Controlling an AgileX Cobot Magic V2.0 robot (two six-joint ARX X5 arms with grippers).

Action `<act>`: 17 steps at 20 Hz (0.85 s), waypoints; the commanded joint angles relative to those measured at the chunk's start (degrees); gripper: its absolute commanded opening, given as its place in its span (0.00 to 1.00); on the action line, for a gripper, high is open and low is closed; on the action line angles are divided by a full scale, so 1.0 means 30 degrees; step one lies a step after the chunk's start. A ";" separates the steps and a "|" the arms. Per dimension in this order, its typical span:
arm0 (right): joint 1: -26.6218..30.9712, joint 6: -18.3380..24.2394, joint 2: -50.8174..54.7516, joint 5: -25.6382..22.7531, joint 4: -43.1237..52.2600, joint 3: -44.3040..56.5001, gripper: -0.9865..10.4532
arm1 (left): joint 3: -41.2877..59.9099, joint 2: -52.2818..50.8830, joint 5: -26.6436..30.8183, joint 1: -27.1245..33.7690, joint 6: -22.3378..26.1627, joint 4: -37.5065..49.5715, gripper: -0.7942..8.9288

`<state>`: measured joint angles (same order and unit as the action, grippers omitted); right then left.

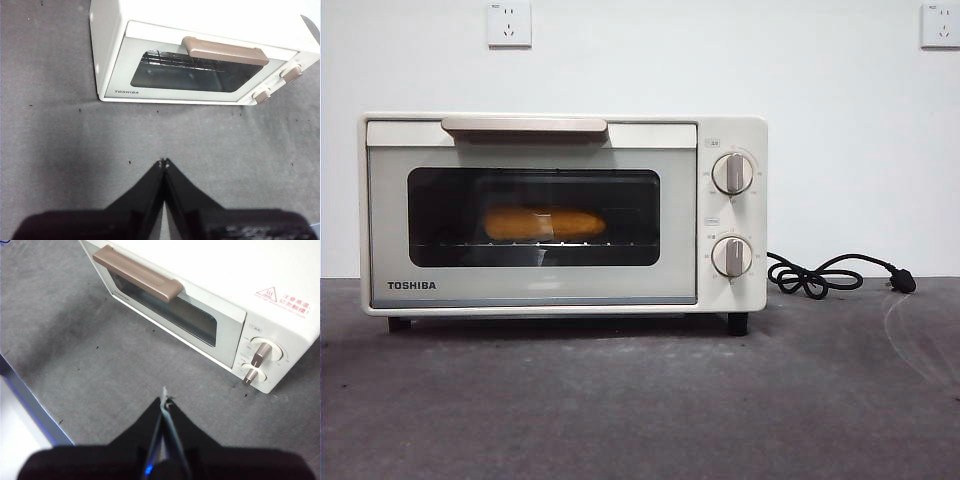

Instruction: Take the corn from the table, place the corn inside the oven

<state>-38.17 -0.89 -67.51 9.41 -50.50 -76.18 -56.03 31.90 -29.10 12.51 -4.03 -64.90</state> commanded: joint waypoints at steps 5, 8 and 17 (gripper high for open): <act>-0.0007 -0.0189 -0.0051 -0.0313 0.0131 -0.0015 0.08 | 0.0073 -0.0007 -0.0095 -0.0066 -0.0255 -0.0372 0.08; -0.0015 -0.0189 -0.0051 -0.0452 0.0131 -0.0015 0.09 | 0.0073 0.0080 -0.0095 -0.0058 -0.0743 -0.0444 0.08; -0.0007 -0.0189 -0.0051 -0.0517 0.0131 -0.0015 0.09 | 0.0073 0.1705 0.0124 -0.0073 -0.1464 -0.0423 0.08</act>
<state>-38.17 -0.89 -67.51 7.92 -50.50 -76.18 -56.03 36.56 -28.67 12.51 -6.52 -66.37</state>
